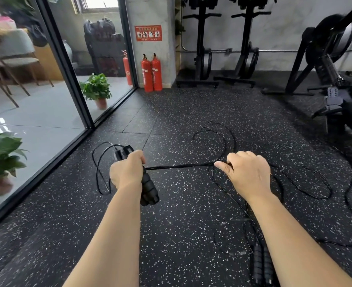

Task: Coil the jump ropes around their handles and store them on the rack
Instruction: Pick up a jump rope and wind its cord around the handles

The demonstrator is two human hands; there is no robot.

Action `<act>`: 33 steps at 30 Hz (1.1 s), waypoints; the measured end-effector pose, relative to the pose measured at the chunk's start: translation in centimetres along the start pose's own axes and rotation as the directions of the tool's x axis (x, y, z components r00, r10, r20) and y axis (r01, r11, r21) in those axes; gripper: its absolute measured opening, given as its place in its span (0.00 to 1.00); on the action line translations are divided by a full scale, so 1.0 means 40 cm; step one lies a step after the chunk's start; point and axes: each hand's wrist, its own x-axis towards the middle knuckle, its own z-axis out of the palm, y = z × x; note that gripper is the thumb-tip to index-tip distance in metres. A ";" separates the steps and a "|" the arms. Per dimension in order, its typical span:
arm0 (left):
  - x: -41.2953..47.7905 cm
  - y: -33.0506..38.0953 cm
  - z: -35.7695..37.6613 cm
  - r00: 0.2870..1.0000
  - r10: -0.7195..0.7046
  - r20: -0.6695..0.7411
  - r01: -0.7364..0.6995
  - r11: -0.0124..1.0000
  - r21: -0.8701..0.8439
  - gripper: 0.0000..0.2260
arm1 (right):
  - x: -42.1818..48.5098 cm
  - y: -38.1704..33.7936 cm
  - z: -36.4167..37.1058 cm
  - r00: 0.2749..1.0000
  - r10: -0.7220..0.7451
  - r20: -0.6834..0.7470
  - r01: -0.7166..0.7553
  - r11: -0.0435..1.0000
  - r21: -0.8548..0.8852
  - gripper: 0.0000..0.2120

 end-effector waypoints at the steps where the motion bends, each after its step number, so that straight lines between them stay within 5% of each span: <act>1: 0.002 0.000 -0.003 0.999 0.038 -0.011 -0.037 0.998 0.042 0.07 | 0.000 -0.001 -0.004 1.000 0.020 0.007 -0.020 1.000 0.018 0.26; 8: 0.013 0.004 -0.015 0.997 0.023 0.072 -0.022 1.000 -0.011 0.07 | -0.013 0.013 0.025 0.957 0.233 0.174 -0.252 0.962 0.100 0.36; 14: 0.030 0.015 -0.035 0.936 -0.070 0.344 0.010 0.985 0.174 0.25 | -0.024 0.045 0.062 0.885 0.399 0.238 -0.438 0.888 0.140 0.15; 16: 0.033 0.020 -0.038 0.910 -0.060 0.409 -0.036 0.974 0.223 0.27 | -0.031 0.054 0.072 0.850 0.440 0.289 -0.488 0.865 0.117 0.15; 22: 0.003 0.064 -0.050 0.852 0.019 0.524 -0.256 0.888 0.383 0.13 | -0.014 0.036 0.048 0.845 0.396 0.358 -0.474 0.866 0.160 0.18; 25: -0.025 0.074 -0.044 0.799 0.022 0.601 -0.404 0.760 0.508 0.14 | -0.003 -0.021 -0.002 0.886 0.241 0.395 -0.388 0.852 0.352 0.25; 30: -0.087 0.074 -0.018 0.679 -0.067 0.731 -0.645 0.422 0.637 0.18 | 0.012 -0.154 -0.114 0.897 -0.003 0.442 -0.338 0.639 0.691 0.42; 33: -0.126 0.098 -0.012 0.636 -0.049 0.770 -0.758 0.151 0.635 0.18 | 0.024 -0.196 -0.151 0.882 -0.098 0.461 -0.332 0.565 0.755 0.35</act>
